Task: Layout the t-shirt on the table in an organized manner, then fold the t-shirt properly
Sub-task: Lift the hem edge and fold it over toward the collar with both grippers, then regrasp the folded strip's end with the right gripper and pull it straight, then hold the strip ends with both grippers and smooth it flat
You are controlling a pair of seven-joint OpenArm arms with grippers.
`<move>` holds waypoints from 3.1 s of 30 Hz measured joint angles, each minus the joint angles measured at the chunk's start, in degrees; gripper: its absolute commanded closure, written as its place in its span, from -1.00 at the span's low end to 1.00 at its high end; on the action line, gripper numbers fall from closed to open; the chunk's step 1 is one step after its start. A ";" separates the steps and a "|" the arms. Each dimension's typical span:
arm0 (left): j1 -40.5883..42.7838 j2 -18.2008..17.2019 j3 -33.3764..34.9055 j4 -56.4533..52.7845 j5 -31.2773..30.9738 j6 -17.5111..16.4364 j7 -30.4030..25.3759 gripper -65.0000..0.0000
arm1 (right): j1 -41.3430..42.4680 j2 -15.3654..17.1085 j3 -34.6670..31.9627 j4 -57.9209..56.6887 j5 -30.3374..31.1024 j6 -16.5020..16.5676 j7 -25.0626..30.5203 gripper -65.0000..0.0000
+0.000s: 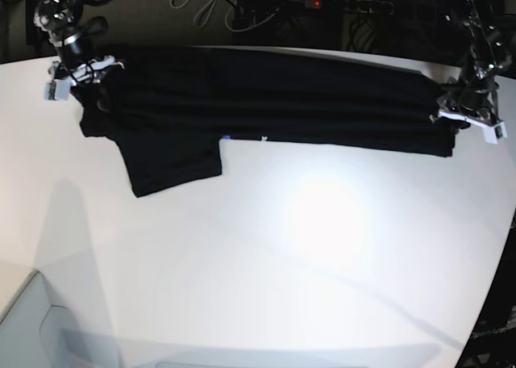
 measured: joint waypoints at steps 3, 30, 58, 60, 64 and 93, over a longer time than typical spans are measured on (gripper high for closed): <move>-0.02 0.13 0.00 0.00 0.00 0.04 -0.02 0.29 | -2.23 -0.09 0.13 4.66 -0.98 -0.50 -0.98 -0.27; 0.24 1.57 -0.33 0.22 -0.02 0.20 -0.72 0.29 | 27.89 -0.39 -5.27 -9.29 -16.46 -0.46 -17.20 -0.37; -0.02 1.60 -0.35 0.11 0.00 0.26 -0.46 0.29 | 18.25 -4.70 -6.75 5.90 -17.16 -0.74 -15.69 1.00; 0.02 1.68 -0.28 0.11 -0.02 0.28 -0.55 0.29 | 15.93 -5.84 -6.97 11.39 -16.46 -0.66 -15.02 1.00; -0.04 1.57 -0.31 -0.13 -0.02 0.13 -0.87 0.29 | 9.33 -7.54 -4.83 20.20 -16.17 -0.04 -14.84 1.00; 0.44 1.57 -0.17 0.13 -0.02 0.09 -1.09 0.28 | 0.42 -13.11 5.35 12.17 -11.69 -0.09 -12.76 1.00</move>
